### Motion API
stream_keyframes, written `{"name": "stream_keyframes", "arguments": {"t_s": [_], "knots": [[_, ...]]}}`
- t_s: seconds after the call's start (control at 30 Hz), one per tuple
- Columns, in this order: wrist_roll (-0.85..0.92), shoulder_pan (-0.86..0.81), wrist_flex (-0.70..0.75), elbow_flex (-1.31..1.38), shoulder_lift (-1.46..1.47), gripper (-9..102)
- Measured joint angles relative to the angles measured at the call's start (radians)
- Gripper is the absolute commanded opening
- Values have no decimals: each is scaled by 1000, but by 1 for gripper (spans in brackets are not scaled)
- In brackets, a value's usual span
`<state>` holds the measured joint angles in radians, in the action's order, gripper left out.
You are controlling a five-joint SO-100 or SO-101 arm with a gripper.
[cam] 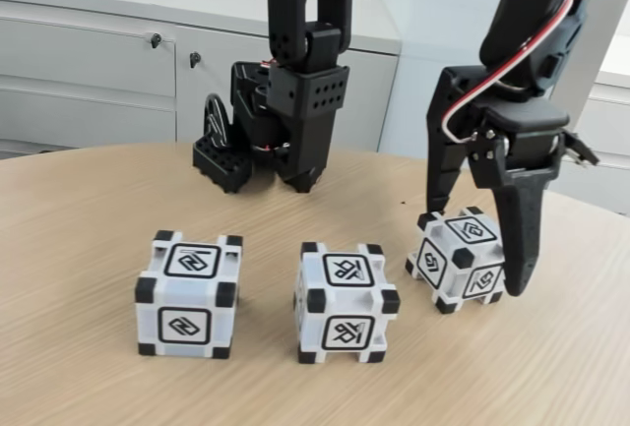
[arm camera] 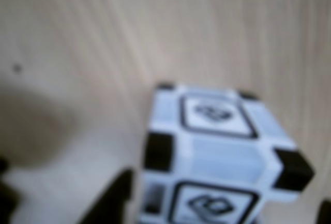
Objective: Stack cubes from left to right.
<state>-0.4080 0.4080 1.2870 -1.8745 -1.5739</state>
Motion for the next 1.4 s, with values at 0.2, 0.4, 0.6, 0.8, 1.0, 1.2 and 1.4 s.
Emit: {"name": "stream_keyframes", "arguments": {"t_s": [0.2,0.4,0.6,0.8,1.0,1.2,1.4], "knots": [[32,0,0,0,0,37],[41,0,-2,0,0,37],[41,0,-2,0,0,37],[41,0,-2,-3,9,35],[51,-2,-9,-5,137,32],[26,-9,-15,-2,206,24],[14,-6,-5,5,201,14]]}}
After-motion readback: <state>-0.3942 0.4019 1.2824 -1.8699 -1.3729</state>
